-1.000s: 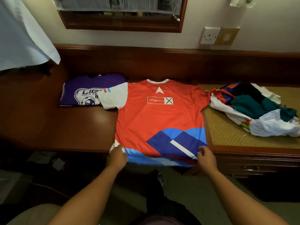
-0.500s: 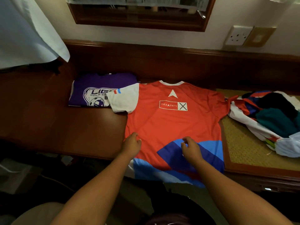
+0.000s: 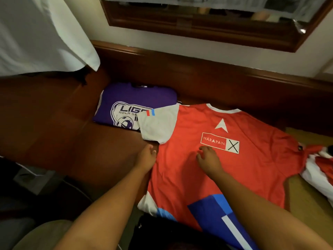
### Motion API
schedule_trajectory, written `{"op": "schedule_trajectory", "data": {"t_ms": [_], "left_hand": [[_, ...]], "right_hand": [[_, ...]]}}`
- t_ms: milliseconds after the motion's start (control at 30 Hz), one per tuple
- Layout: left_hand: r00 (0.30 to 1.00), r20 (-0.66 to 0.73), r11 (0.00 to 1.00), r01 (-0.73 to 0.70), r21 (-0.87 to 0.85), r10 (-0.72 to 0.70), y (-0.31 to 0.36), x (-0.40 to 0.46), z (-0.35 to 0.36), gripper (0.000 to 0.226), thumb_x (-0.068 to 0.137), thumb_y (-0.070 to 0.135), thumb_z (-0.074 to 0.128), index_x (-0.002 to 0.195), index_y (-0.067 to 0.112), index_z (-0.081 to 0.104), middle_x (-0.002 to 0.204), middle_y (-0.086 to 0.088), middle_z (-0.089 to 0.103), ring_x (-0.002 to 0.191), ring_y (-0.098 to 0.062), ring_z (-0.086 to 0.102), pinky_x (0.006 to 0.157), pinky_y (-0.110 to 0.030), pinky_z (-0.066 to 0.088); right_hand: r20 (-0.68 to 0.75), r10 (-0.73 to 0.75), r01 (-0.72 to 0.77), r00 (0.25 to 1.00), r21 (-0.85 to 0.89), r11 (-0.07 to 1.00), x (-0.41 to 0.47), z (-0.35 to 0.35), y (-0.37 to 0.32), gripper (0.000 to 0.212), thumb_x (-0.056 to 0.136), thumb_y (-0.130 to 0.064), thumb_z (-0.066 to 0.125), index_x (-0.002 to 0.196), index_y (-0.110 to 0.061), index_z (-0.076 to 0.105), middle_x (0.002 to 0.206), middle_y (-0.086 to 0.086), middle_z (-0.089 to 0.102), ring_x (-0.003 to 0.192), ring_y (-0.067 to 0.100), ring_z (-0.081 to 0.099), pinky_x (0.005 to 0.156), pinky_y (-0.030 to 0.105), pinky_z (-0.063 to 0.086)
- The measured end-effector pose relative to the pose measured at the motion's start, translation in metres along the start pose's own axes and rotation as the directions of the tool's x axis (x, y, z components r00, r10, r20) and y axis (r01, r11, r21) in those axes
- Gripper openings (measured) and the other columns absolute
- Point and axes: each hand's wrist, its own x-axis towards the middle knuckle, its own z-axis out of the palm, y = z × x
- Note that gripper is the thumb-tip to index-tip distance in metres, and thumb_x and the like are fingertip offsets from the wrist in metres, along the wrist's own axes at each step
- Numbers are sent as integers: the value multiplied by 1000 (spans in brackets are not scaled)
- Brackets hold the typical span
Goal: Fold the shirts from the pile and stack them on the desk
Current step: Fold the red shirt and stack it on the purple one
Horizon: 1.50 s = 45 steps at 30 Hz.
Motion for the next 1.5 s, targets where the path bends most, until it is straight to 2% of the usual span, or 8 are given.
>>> {"op": "schedule_trajectory", "data": {"t_ms": [200,333,533,767,933,1133,1267,1500], "left_hand": [[954,-34,932,285,-223,-299,-2,49,-24,25,95,20,54,111,2,60,113,-20,63,106,-35,59,93,-39,47],[864,136,728,484,-485,-484,-1,68,-31,27,97,31,52,101,6,60,95,-15,60,83,-28,59,74,-36,47],[752,407,226,579,-783,-518,9,98,-30,16,94,24,58,99,8,57,88,-8,58,74,-16,55,68,-25,50],[692,492,94,624,-776,-528,7,108,-29,13,91,9,62,80,8,54,76,-3,48,66,-10,46,61,-19,41],[739,441,186,595,-782,-509,9,102,-38,13,90,6,62,80,9,55,74,-3,50,63,-10,44,58,-19,40],[953,87,763,285,-581,-290,40,76,-28,10,87,12,64,94,12,56,85,-6,61,65,-14,53,55,-24,41],[999,-35,914,-24,-405,11,70,57,1,23,80,3,67,95,14,52,86,-3,60,76,-20,59,69,-33,50],[891,329,949,-312,-53,312,86,51,42,21,84,19,66,105,14,68,92,0,65,90,-19,60,77,-15,46]], "right_hand": [[50,-139,141,989,-46,989,71,-1,-64,37,94,-19,55,126,-1,55,126,21,55,117,38,50,97,40,40],[90,-231,238,969,-87,967,123,6,-116,37,94,-20,54,127,-2,54,125,20,56,116,37,50,98,38,39],[162,-307,331,938,-156,931,181,30,-191,38,96,-20,50,132,-7,51,133,15,53,123,32,47,103,39,38],[391,-247,393,887,-357,847,216,64,-230,49,96,-21,49,144,-16,38,141,10,47,130,32,38,110,45,33],[347,-239,361,907,-350,864,216,55,-221,32,99,-22,47,127,-13,58,126,11,56,127,32,36,105,42,32],[178,-283,290,942,-9,957,205,6,-173,12,84,-7,60,83,-11,71,92,13,70,96,30,59,83,35,41],[155,-200,110,967,454,884,175,-44,-128,19,80,16,57,85,0,67,73,7,59,55,-8,51,62,17,39],[82,334,-300,939,669,680,128,-65,-34,33,88,7,46,72,-19,60,75,0,60,72,14,55,64,22,44]]}}
